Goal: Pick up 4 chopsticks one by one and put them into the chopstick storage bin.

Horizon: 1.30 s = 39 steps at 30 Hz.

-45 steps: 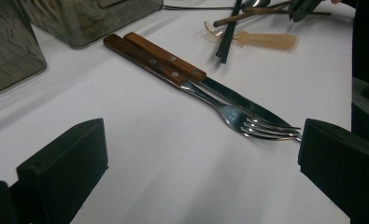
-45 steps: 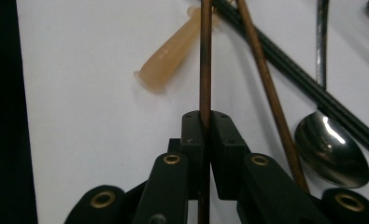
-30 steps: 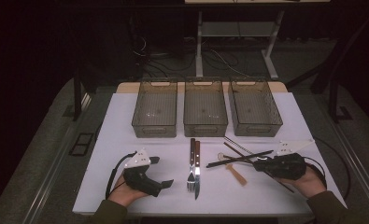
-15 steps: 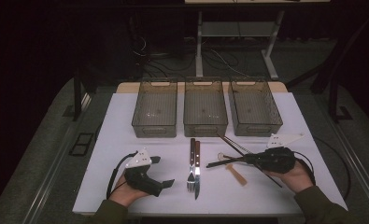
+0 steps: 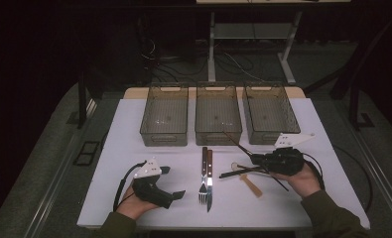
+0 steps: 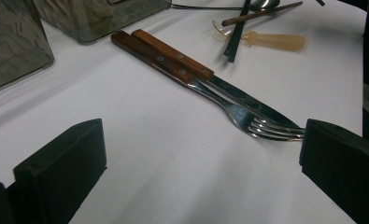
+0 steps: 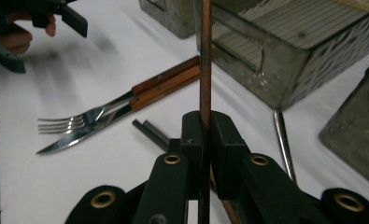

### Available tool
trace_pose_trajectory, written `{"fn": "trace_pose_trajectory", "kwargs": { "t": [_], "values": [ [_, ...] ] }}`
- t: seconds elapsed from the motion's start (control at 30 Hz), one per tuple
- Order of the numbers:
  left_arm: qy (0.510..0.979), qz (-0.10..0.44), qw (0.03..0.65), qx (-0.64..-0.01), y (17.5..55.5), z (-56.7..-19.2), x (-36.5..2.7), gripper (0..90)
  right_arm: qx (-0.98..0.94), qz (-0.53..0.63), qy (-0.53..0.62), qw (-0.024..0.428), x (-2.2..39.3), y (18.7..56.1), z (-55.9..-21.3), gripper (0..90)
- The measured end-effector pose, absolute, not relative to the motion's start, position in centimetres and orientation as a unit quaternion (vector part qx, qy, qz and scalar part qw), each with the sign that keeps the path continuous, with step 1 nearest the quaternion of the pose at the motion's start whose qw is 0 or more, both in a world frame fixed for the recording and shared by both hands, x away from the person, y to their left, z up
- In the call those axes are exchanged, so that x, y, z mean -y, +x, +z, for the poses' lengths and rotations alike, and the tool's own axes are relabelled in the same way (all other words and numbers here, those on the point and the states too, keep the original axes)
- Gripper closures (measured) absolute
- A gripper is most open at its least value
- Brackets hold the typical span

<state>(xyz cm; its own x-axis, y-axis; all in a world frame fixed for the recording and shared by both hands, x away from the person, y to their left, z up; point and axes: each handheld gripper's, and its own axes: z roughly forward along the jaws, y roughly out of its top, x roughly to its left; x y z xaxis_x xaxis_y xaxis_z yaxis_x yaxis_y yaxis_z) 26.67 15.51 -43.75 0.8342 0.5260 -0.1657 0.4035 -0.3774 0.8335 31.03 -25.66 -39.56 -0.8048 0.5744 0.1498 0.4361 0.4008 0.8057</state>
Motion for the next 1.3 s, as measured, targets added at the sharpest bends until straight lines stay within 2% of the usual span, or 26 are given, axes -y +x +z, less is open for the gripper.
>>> {"fn": "trace_pose_trajectory", "kwargs": {
  "t": [0.83, 1.3],
  "values": [
    [0.829, 0.07, 0.481, -0.277, 26.7, -43.7, -15.5, 0.0, -0.815, 0.467, 0.329, 0.102, 17.3, 35.9, -35.9, 84.2],
    [0.828, 0.066, 0.483, -0.277, 26.6, -43.6, -15.5, 0.0, -0.797, 0.482, 0.347, 0.113, 12.0, 39.9, -33.4, 84.2]
  ]
}}
